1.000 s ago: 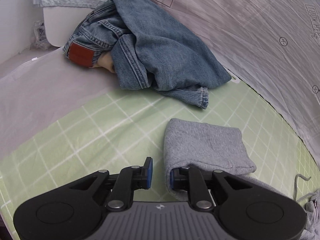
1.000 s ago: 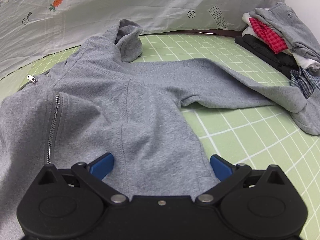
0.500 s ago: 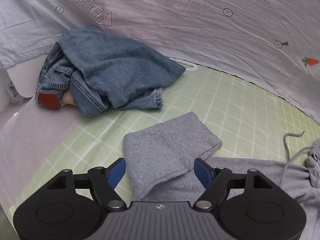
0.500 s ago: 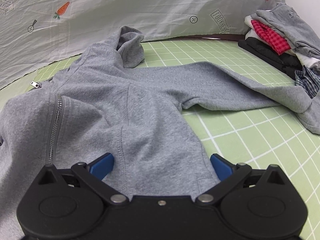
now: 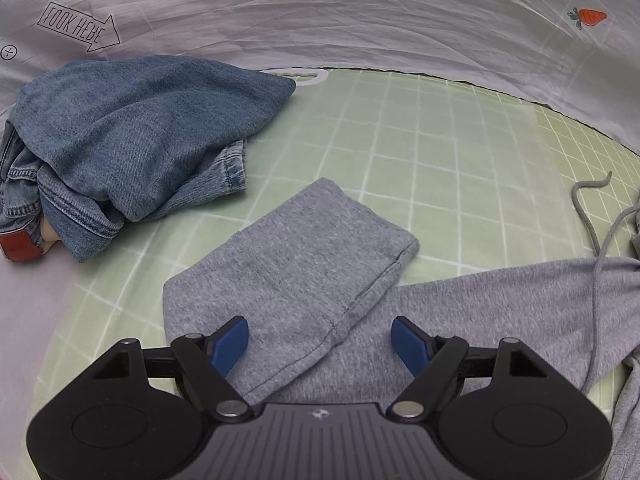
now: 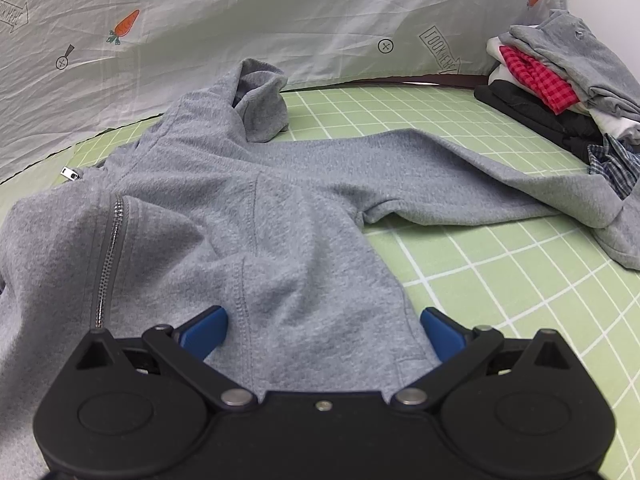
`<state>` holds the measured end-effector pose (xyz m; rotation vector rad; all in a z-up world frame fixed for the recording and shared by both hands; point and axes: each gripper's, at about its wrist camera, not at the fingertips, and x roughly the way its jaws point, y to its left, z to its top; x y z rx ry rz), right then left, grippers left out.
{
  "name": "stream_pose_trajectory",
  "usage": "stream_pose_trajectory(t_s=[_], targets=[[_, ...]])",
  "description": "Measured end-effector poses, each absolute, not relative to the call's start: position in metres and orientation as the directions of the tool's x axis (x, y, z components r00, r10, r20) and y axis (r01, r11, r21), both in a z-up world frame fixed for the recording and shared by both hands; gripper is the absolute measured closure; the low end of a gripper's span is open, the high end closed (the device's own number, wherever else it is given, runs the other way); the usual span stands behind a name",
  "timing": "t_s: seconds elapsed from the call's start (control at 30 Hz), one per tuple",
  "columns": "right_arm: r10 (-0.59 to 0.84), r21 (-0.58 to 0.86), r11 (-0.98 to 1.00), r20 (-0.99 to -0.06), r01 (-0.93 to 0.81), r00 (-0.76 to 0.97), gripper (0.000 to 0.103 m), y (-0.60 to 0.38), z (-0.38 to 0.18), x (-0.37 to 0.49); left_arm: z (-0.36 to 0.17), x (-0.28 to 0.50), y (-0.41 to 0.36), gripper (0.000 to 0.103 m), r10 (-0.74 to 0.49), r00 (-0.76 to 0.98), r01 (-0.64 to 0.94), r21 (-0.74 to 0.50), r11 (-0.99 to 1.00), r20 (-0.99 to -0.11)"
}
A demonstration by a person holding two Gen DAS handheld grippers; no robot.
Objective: Fold clothes
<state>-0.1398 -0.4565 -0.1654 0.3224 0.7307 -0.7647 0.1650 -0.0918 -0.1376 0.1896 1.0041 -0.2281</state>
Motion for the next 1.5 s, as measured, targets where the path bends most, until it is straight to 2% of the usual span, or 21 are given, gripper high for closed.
stream_pose_trajectory(t_s=[0.2, 0.3, 0.37, 0.4, 0.47, 0.5, 0.57, 0.87, 1.07, 1.3, 1.5], targets=[[-0.517, 0.009, 0.683, -0.701, 0.73, 0.492, 0.0, -0.458, -0.165, -0.138, -0.144, 0.171, -0.09, 0.025, -0.105, 0.54, 0.237, 0.031, 0.971, -0.835], [-0.517, 0.009, 0.683, -0.701, 0.73, 0.492, 0.0, -0.458, -0.165, -0.138, -0.143, 0.169, -0.086, 0.037, -0.104, 0.569, 0.22, 0.029, 0.975, -0.816], [-0.517, 0.01, 0.682, -0.701, 0.731, 0.491, 0.0, -0.458, -0.165, -0.138, -0.142, 0.168, -0.082, 0.051, -0.105, 0.581, 0.207, 0.021, 0.978, -0.807], [-0.517, 0.01, 0.682, -0.701, 0.731, 0.492, 0.0, -0.458, -0.165, -0.138, -0.141, 0.168, -0.078, 0.054, -0.107, 0.586, 0.19, 0.008, 0.982, -0.803], [-0.518, 0.009, 0.682, -0.7, 0.731, 0.492, 0.0, -0.458, -0.165, -0.138, -0.14, 0.167, -0.068, 0.07, -0.119, 0.592, 0.153, -0.034, 0.988, -0.797], [-0.518, 0.009, 0.682, -0.699, 0.731, 0.492, 0.0, -0.458, -0.166, -0.138, -0.139, 0.167, -0.063, 0.072, -0.13, 0.592, 0.136, -0.06, 0.989, -0.796], [-0.518, 0.009, 0.683, -0.698, 0.731, 0.493, 0.0, -0.458, -0.166, -0.138, -0.137, 0.166, -0.052, 0.083, -0.152, 0.59, 0.108, -0.109, 0.988, -0.793], [-0.52, 0.01, 0.684, -0.695, 0.729, 0.497, 0.0, -0.458, -0.166, -0.139, -0.11, 0.141, 0.028, 0.086, -0.094, 0.674, -0.181, -0.288, 0.94, -0.733], [-0.523, 0.01, 0.683, -0.692, 0.73, 0.499, 0.0, -0.458, -0.167, -0.139, -0.1, 0.114, 0.081, 0.086, 0.014, 0.673, -0.313, -0.268, 0.911, -0.74], [-0.524, 0.01, 0.682, -0.691, 0.731, 0.498, 0.0, -0.458, -0.166, -0.139, -0.12, 0.086, 0.113, 0.086, 0.122, 0.604, -0.47, -0.228, 0.853, -0.788], [-0.522, 0.011, 0.683, -0.693, 0.731, 0.498, 0.0, -0.458, -0.166, -0.139, -0.125, 0.074, 0.119, 0.085, 0.169, 0.568, -0.505, -0.179, 0.845, -0.806]])
